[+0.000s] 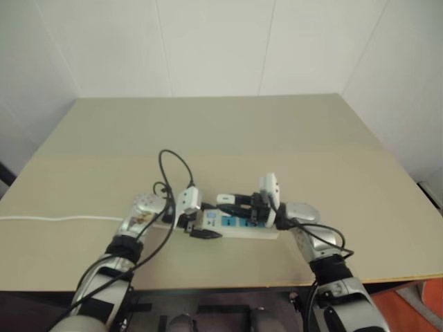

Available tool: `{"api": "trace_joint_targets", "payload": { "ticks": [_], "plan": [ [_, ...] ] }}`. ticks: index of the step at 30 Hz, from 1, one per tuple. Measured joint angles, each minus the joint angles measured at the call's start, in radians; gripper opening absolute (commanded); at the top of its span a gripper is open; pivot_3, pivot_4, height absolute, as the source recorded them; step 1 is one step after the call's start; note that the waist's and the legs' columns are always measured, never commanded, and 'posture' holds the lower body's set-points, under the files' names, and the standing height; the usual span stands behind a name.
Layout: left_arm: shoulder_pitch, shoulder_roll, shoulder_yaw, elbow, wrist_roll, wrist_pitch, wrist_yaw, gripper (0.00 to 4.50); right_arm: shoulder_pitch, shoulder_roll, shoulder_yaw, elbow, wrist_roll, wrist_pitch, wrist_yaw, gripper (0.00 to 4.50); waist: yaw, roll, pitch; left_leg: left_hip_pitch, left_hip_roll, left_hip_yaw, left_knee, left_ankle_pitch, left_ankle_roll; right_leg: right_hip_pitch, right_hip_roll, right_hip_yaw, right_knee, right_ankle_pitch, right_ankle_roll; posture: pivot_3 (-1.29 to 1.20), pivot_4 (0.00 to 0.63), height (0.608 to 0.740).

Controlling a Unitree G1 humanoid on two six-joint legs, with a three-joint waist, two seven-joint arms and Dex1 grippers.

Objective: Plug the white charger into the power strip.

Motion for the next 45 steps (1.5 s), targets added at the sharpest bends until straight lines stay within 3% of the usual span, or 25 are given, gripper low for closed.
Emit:
{"api": "trace_joint_targets", "payload": {
  "ticks": [45],
  "plan": [
    [0.005,0.001,-0.014,-0.012,0.0,-0.001,0.017,3.31,-0.043,-0.035,0.028,0.161,-0.029,-0.172,0.09,1.15,0.003,0.0,0.0,0.001,0.0,0.0,0.0,0.0,0.0,0.001,0.0,0.0,0.0,0.0,0.0,0.0,0.15,0.74]
  ]
}}
